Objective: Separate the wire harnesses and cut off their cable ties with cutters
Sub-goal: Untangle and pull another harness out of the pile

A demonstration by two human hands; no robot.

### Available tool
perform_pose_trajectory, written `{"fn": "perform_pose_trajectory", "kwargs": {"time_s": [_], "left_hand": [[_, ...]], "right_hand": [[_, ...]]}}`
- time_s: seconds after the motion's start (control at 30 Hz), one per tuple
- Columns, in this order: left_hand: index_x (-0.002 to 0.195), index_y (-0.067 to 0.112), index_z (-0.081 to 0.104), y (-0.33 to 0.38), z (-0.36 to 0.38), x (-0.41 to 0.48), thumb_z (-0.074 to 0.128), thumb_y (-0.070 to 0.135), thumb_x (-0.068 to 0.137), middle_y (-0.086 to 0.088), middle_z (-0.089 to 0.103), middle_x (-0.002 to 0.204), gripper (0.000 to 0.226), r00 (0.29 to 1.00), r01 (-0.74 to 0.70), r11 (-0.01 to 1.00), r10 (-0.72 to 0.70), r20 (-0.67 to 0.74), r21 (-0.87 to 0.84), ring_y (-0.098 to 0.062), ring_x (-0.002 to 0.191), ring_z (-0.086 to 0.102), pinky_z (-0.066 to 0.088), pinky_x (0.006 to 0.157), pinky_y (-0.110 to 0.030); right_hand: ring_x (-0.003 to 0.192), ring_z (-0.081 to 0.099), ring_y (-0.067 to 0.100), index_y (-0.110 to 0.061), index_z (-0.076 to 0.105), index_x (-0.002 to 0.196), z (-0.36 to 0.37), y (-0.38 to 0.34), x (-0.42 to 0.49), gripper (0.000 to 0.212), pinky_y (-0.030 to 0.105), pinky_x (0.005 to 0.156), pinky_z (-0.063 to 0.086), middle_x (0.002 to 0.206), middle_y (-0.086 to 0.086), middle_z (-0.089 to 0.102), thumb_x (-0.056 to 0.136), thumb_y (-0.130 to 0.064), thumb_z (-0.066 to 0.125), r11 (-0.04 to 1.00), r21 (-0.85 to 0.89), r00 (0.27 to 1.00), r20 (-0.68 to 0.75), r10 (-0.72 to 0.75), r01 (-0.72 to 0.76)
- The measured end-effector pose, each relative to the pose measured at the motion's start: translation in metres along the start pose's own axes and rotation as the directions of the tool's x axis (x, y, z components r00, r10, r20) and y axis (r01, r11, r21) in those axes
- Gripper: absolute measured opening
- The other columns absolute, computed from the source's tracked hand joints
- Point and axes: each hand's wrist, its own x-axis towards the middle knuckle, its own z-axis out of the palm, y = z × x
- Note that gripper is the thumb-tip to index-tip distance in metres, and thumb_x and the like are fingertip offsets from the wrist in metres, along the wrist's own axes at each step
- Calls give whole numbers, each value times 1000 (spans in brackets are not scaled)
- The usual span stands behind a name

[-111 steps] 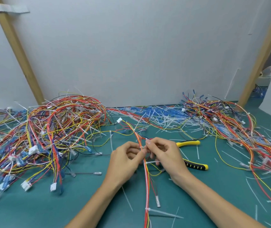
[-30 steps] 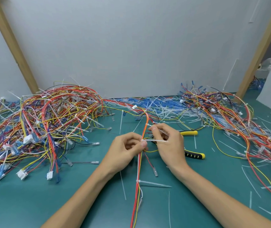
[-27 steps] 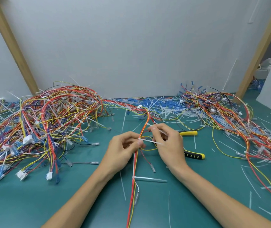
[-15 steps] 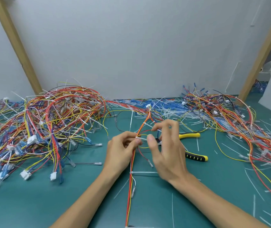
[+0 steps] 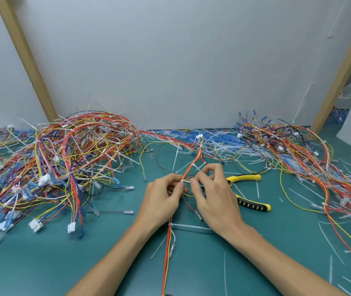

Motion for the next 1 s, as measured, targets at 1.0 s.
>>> {"fn": "perform_pose_trajectory", "kwargs": {"time_s": [1.0], "left_hand": [[107,25,74,2,1,-7,58,17,98,2,71,84,20,969,-227,931,246,-31,286,-22,80,66,52,73,-42]], "right_hand": [[61,49,14,-27,56,70,-8,-1,4,35,40,69,42,54,-7,52,103,-34,48,993,109,956,293,6,-39]]}}
